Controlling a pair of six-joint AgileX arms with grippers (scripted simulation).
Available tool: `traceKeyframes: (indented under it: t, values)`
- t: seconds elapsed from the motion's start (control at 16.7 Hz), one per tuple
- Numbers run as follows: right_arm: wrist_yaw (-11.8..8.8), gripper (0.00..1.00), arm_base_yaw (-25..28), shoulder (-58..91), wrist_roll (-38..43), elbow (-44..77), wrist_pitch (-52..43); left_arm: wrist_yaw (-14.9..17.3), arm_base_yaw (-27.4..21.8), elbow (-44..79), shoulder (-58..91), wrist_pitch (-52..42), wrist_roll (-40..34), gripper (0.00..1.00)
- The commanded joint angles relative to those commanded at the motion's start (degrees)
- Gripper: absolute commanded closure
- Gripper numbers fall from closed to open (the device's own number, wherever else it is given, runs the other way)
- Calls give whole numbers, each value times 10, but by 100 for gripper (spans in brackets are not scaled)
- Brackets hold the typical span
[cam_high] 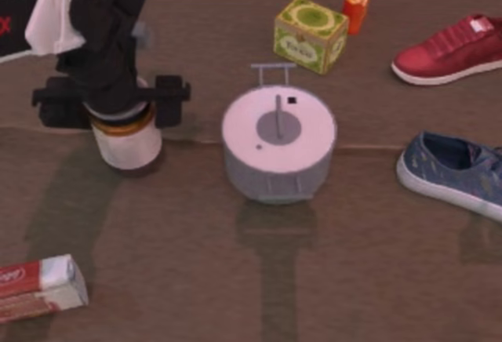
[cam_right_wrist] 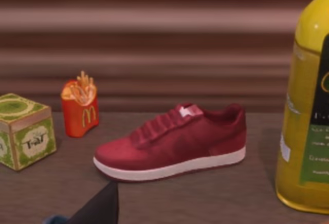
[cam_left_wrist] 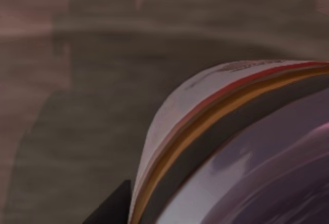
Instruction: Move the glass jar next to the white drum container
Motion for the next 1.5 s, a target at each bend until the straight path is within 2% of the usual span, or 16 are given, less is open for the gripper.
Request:
traceKeyframes:
  t: [0.42,1.2,1.5]
  values:
    - [0,0,0,0,0,0,0,0,1,-15,15,33,1,100]
    - [0,0,0,0,0,0,0,0,1,-15,15,33,1,2]
    - [0,0,0,0,0,0,0,0,1,-15,15,33,1,0]
